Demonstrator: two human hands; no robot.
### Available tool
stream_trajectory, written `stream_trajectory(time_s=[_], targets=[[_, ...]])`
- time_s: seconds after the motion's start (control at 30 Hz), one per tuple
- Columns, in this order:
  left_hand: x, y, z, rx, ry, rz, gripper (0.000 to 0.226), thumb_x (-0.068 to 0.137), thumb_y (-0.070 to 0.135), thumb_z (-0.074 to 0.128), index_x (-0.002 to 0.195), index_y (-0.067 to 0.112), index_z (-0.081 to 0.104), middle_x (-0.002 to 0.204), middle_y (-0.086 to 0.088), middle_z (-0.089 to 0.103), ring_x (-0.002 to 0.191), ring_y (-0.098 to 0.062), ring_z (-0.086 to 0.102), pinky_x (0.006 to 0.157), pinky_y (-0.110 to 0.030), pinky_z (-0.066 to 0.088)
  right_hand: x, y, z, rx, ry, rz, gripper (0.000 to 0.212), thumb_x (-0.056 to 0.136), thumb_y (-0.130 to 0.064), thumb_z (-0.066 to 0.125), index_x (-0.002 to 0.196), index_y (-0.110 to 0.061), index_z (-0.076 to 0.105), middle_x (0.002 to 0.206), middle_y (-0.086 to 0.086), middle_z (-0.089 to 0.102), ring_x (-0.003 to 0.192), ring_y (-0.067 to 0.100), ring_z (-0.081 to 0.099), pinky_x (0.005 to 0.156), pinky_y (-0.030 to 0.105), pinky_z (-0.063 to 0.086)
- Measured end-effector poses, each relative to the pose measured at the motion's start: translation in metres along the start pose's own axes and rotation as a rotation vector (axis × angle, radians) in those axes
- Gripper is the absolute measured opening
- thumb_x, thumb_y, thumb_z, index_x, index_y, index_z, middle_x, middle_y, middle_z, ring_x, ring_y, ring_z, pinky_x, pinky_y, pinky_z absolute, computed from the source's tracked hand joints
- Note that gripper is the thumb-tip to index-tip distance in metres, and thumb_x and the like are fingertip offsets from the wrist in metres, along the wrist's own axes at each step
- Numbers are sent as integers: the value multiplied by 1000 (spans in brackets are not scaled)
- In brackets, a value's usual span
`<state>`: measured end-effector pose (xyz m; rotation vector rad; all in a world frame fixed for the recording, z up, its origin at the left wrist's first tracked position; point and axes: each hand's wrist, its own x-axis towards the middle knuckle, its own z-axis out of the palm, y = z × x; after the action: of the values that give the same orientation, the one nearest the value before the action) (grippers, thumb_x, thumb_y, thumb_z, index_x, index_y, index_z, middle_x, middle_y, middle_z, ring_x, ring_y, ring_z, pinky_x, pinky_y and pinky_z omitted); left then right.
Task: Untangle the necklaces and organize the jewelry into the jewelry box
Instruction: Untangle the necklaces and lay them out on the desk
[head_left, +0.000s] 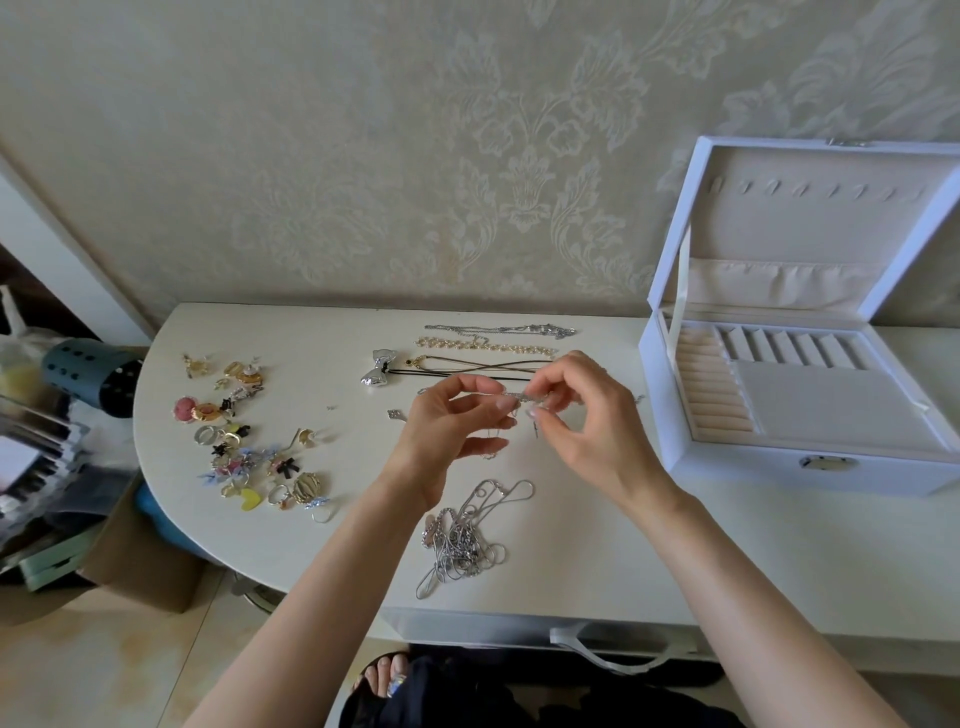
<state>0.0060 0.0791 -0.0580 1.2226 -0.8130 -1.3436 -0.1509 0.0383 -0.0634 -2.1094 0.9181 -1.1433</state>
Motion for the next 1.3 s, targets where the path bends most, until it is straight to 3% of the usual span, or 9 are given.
stream_trajectory(time_s=[0.13, 0.27, 0.4, 0.5, 0.6, 0.83, 1.07, 1.3], targets=[[0, -1, 1, 97, 14, 73, 8, 85, 4, 64, 86, 9, 58, 73, -2, 61, 64, -9, 62, 54, -23, 53, 0, -3, -3, 63, 29, 90, 25, 76, 3, 64, 89, -17, 61, 84, -2, 56, 66, 14, 51, 65, 21, 45], [0, -3, 2, 110, -38, 92, 6, 88, 4, 60, 91, 7, 56, 77, -7, 59, 68, -10, 60, 56, -24, 54, 1, -3, -3, 160, 3, 235, 24, 78, -1, 68, 93, -20, 66, 83, -4, 56, 65, 19, 53, 64, 17, 43], [0, -3, 4, 115, -72, 129, 9, 89, 3, 59, 95, 9, 54, 78, -7, 63, 70, -12, 60, 58, -26, 55, 1, -7, 2, 168, -38, 318, 17, 76, -14, 76, 90, -23, 71, 79, -10, 60, 59, 4, 46, 60, 14, 38], [1, -4, 3, 150, -66, 164, 12, 88, 3, 60, 94, 10, 53, 75, -5, 64, 67, -13, 61, 59, -26, 55, 0, -11, 4, 208, -41, 360, 13, 75, -16, 77, 75, -28, 73, 75, -8, 68, 59, 2, 48, 60, 17, 39], [2, -5, 2, 207, -27, 210, 13, 86, 2, 63, 90, 10, 53, 72, -5, 63, 63, -11, 60, 55, -24, 53, 1, -11, 4, 247, -15, 422, 10, 73, -13, 78, 70, -19, 71, 68, -6, 68, 59, -1, 54, 63, 14, 42], [2, -4, 1, 289, -46, 248, 11, 91, 1, 57, 93, 10, 52, 75, -5, 57, 64, -6, 58, 56, -27, 56, 0, -9, 6, 231, -46, 411, 11, 79, -8, 72, 72, -15, 66, 61, -18, 61, 58, 2, 47, 59, 15, 38], [0, -3, 3, 264, -118, 240, 10, 95, 2, 49, 103, 8, 49, 78, -5, 53, 66, -8, 56, 53, -28, 54, -1, -11, 3, 415, -69, 464, 7, 83, -2, 64, 77, -5, 61, 60, -12, 61, 60, 1, 50, 61, 11, 39], [-1, -5, 3, 276, -110, 237, 22, 92, 0, 54, 113, 4, 48, 84, -5, 56, 72, -11, 56, 53, -28, 54, 0, -7, 5, 399, -30, 480, 7, 84, -1, 62, 79, -5, 61, 69, -1, 61, 62, 1, 52, 60, 10, 40]])
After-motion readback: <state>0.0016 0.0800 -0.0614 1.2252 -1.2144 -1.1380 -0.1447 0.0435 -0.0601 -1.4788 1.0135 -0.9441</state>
